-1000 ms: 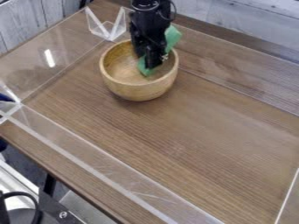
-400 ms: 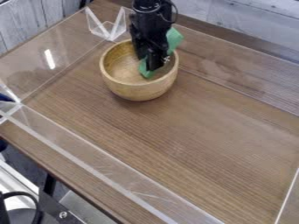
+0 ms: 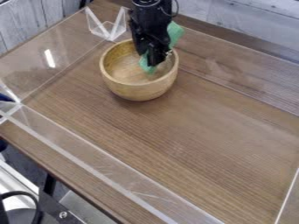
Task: Put the green block in the brown bowl
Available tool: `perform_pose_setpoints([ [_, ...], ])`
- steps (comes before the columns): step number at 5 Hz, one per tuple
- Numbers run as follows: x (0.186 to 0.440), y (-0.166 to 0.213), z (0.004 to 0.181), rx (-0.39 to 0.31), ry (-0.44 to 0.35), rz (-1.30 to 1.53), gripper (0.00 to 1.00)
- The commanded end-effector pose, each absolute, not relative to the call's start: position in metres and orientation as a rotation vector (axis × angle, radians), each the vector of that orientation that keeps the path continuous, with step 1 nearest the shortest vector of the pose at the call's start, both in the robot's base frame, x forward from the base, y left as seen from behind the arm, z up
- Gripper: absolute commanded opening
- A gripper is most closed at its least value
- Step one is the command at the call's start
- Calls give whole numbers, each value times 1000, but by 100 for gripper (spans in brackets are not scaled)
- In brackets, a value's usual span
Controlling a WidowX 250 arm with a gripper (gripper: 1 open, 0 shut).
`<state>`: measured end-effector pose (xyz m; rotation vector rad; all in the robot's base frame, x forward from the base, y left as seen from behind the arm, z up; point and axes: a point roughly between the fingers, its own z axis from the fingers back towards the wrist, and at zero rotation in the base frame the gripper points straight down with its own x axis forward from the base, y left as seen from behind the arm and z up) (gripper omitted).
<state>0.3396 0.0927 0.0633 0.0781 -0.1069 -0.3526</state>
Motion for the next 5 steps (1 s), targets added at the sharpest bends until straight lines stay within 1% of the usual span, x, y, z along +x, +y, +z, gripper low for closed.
perform_pose_setpoints([
  [1, 346, 92, 92, 103, -183, -315, 0],
  [2, 346, 91, 94, 95, -183, -275, 0],
  [4, 343, 94, 92, 108, -161, -294, 0],
  [5, 346, 94, 86, 116, -151, -282, 0],
])
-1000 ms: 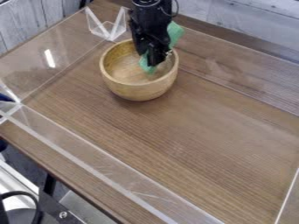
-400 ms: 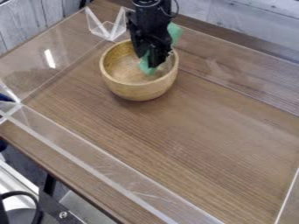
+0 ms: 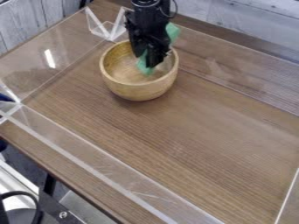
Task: Put the green block in the brown bowl
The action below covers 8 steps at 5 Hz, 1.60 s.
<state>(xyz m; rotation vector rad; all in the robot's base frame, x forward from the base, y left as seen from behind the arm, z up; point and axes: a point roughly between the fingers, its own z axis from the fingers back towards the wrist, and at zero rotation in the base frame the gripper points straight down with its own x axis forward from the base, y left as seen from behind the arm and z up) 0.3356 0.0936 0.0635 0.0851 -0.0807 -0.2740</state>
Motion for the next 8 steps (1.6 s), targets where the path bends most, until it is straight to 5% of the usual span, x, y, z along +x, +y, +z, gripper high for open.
perform_pose_setpoints([
  [1, 349, 93, 81, 123, -141, -271, 0],
  [4, 365, 90, 80, 86, -97, -264, 0],
  [8, 341, 77, 89, 129, -45, -316, 0],
])
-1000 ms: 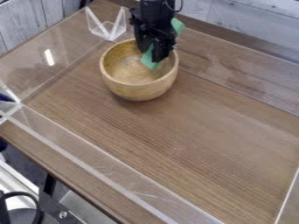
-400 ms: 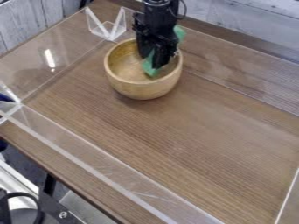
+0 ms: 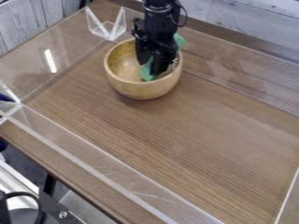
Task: Put the green block in the brown bowl
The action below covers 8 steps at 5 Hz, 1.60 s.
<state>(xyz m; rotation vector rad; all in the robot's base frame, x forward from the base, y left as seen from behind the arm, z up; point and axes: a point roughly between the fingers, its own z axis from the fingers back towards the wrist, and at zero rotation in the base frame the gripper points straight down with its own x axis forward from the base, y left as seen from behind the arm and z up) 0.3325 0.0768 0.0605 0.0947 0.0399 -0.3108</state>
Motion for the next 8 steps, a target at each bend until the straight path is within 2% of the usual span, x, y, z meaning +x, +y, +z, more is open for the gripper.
perform_pose_setpoints([
  [1, 342, 78, 95, 126, -43, -322, 0],
  [2, 344, 81, 98, 124, -35, -331, 0],
  [5, 331, 81, 80, 59, -31, -353, 0],
  [6, 322, 81, 74, 49, -28, -339, 100],
  [7, 315, 81, 60, 47, -36, -361, 0],
  [8, 316, 83, 58, 56, -26, -358, 0],
])
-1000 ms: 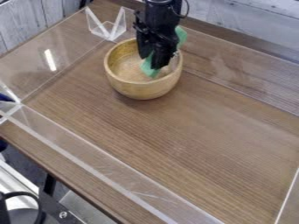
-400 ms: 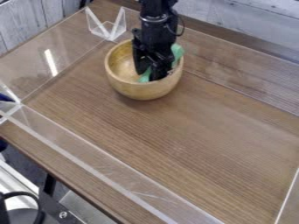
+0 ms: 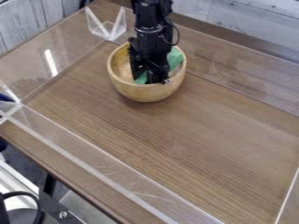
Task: Put the green block in the brown bowl
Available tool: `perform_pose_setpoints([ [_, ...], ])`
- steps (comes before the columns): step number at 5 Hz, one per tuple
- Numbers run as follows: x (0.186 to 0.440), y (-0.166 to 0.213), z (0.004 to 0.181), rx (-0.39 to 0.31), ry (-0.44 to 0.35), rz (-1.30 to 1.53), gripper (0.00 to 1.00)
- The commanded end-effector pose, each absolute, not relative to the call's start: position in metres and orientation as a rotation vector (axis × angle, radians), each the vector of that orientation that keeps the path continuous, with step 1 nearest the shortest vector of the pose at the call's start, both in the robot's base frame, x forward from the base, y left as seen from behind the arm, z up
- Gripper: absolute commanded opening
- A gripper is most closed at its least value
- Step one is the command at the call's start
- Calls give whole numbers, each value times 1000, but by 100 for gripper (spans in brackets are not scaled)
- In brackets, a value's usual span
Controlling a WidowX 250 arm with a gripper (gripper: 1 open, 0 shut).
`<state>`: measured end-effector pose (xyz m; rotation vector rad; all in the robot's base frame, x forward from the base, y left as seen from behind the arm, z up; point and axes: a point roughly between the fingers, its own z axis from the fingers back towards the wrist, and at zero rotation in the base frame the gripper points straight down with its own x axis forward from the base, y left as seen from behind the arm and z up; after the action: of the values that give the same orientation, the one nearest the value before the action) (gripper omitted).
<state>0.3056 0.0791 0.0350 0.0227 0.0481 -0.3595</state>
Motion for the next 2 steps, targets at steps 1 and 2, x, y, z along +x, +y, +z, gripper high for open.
perform_pose_setpoints([
  [1, 317, 84, 56, 66, -15, -355, 0],
  [2, 323, 84, 58, 69, -13, -332, 0],
])
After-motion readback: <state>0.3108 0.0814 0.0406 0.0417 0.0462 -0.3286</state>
